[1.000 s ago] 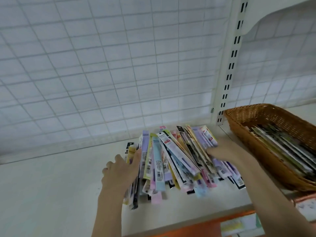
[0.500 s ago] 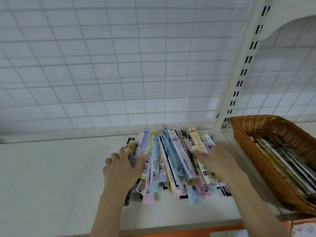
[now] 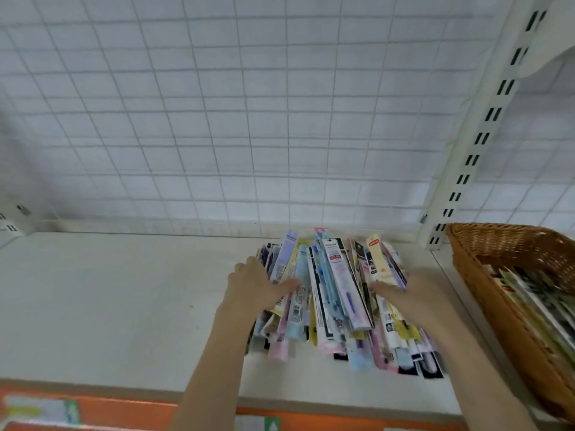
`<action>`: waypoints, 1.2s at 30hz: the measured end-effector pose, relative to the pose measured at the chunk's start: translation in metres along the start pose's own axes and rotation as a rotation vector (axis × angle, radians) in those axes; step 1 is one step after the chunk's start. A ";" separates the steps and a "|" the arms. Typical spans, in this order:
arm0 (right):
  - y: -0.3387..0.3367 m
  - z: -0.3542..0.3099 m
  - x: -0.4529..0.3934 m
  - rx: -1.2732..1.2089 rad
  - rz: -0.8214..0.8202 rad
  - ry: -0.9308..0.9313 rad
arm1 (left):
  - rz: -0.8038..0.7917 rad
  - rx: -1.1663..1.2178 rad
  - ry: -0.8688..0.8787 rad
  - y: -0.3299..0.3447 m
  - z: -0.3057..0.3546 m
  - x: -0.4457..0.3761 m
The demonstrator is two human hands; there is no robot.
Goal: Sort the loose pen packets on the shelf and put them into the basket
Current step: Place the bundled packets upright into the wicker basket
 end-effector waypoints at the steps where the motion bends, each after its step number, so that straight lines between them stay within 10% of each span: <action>1: 0.001 0.001 -0.001 0.009 0.013 -0.016 | -0.012 0.065 0.014 0.001 0.002 -0.001; 36: -0.012 -0.018 0.010 0.071 0.083 -0.071 | 0.103 0.787 0.062 -0.025 -0.021 0.006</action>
Point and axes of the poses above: each hand's wrist, its own x-axis away from the middle knuckle, its own y-axis out of the palm, z = x × y, the point moved 4 cm from there along -x, towards the middle knuckle, and after that the axes turned 9 degrees about y, right-handed, at the moved point
